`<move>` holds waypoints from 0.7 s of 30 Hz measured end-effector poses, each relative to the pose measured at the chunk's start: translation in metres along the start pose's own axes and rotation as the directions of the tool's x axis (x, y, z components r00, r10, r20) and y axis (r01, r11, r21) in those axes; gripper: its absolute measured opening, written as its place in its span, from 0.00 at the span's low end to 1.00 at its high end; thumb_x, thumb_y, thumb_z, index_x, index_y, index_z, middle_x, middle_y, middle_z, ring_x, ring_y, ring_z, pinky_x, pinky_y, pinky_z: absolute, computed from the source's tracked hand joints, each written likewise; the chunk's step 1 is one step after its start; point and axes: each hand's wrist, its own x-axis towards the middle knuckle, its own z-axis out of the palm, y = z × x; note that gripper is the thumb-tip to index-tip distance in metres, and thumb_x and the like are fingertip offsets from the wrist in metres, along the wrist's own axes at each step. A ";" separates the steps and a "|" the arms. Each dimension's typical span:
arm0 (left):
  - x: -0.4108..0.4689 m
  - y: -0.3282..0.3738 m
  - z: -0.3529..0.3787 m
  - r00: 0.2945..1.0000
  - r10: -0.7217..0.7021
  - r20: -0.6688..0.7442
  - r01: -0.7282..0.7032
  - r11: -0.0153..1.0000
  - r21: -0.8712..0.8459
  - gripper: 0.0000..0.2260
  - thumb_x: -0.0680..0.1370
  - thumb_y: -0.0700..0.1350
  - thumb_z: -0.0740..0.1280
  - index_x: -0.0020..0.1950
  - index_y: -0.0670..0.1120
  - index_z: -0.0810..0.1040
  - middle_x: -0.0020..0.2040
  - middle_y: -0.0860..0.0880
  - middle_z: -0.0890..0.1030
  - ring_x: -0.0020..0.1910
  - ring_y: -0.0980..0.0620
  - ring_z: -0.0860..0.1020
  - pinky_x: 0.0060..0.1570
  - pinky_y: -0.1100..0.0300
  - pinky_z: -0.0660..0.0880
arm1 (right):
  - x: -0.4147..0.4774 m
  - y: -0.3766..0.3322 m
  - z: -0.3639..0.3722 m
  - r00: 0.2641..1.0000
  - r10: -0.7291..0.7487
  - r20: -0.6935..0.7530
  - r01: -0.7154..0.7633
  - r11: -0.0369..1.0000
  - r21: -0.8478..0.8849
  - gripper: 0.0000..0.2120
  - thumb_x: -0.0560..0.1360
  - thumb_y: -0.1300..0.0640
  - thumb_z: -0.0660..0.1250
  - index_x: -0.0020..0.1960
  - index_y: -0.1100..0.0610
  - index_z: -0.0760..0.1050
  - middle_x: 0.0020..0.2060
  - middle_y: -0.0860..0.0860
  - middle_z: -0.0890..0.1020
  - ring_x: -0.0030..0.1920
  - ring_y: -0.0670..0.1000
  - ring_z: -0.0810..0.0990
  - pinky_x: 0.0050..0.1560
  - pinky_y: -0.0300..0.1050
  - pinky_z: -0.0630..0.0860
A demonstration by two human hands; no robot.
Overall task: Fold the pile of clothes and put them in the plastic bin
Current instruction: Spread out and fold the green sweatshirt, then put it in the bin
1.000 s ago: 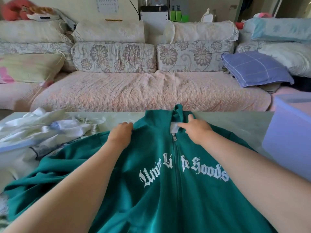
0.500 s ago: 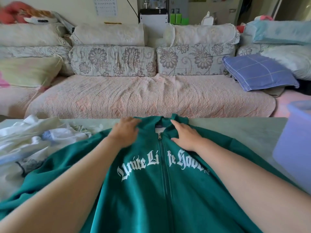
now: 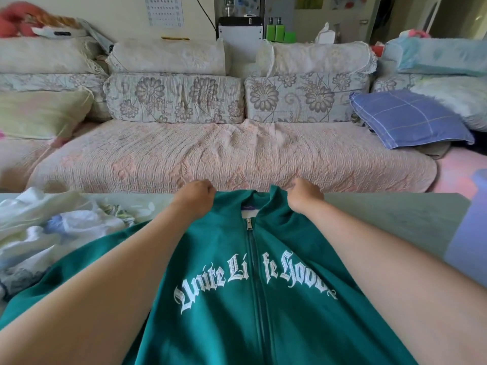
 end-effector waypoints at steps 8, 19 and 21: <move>0.059 0.016 0.026 0.953 -0.233 0.196 0.211 0.969 0.125 0.27 0.83 0.58 0.54 0.66 0.36 0.72 0.67 0.36 0.73 0.63 0.39 0.73 0.59 0.51 0.71 | 0.059 0.006 0.019 0.961 0.179 0.211 -0.133 0.967 -0.218 0.38 0.76 0.29 0.54 0.73 0.54 0.69 0.71 0.59 0.72 0.70 0.63 0.70 0.73 0.62 0.61; 0.056 -0.004 0.016 0.947 -0.303 0.103 0.312 0.946 -0.085 0.13 0.78 0.40 0.65 0.61 0.38 0.79 0.60 0.40 0.80 0.60 0.41 0.78 0.59 0.51 0.75 | 0.048 -0.016 0.016 0.972 0.153 -0.179 -0.020 0.810 0.587 0.07 0.77 0.62 0.67 0.50 0.57 0.84 0.49 0.52 0.85 0.50 0.55 0.82 0.50 0.42 0.76; 0.044 -0.005 -0.004 0.919 -0.352 0.176 0.382 0.906 -0.182 0.15 0.78 0.42 0.68 0.63 0.38 0.77 0.62 0.40 0.79 0.62 0.40 0.77 0.58 0.52 0.74 | 0.028 -0.027 -0.003 0.965 0.187 -0.181 0.024 0.628 0.778 0.12 0.76 0.66 0.66 0.46 0.51 0.83 0.47 0.48 0.84 0.47 0.51 0.81 0.53 0.42 0.78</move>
